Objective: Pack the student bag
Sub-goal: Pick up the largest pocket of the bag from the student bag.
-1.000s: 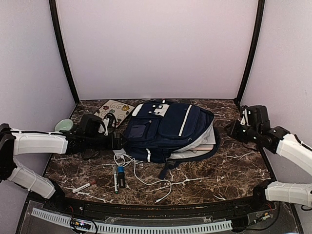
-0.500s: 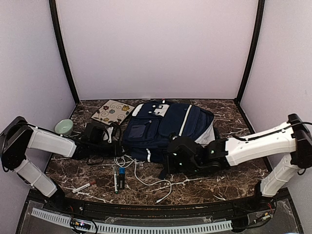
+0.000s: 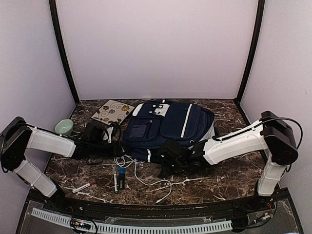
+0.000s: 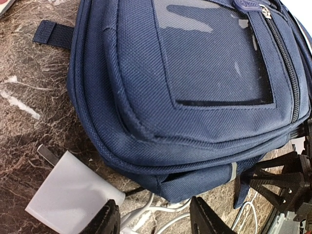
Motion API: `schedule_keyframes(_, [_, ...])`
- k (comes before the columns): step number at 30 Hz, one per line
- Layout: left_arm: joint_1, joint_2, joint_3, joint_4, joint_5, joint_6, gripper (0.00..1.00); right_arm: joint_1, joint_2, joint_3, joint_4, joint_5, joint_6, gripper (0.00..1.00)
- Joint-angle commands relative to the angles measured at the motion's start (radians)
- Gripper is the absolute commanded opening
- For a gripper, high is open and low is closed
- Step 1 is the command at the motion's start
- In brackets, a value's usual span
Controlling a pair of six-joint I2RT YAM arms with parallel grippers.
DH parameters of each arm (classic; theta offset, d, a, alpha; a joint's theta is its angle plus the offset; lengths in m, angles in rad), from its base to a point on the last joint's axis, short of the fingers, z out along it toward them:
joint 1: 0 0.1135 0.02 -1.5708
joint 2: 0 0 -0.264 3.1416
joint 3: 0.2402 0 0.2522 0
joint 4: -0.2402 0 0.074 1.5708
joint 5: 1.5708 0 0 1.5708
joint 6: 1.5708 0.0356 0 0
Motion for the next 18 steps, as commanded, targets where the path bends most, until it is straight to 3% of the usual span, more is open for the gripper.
schedule_keyframes(1, [0.001,0.024,0.021,0.003,0.022,0.019,0.53,-0.049,0.010,-0.005,0.045,-0.037,-0.017,0.33])
schedule_keyframes(6, [0.000,0.054,0.027,0.034,0.033,0.031,0.58,-0.067,0.053,0.070,-0.047,0.003,-0.051,0.33])
schedule_keyframes(12, [0.000,0.070,0.025,0.078,0.044,0.028,0.59,-0.076,0.068,0.163,-0.148,0.084,-0.089,0.23])
schedule_keyframes(18, [0.000,0.107,0.041,0.106,0.075,0.027,0.59,-0.134,0.056,0.176,-0.135,0.078,-0.126,0.20])
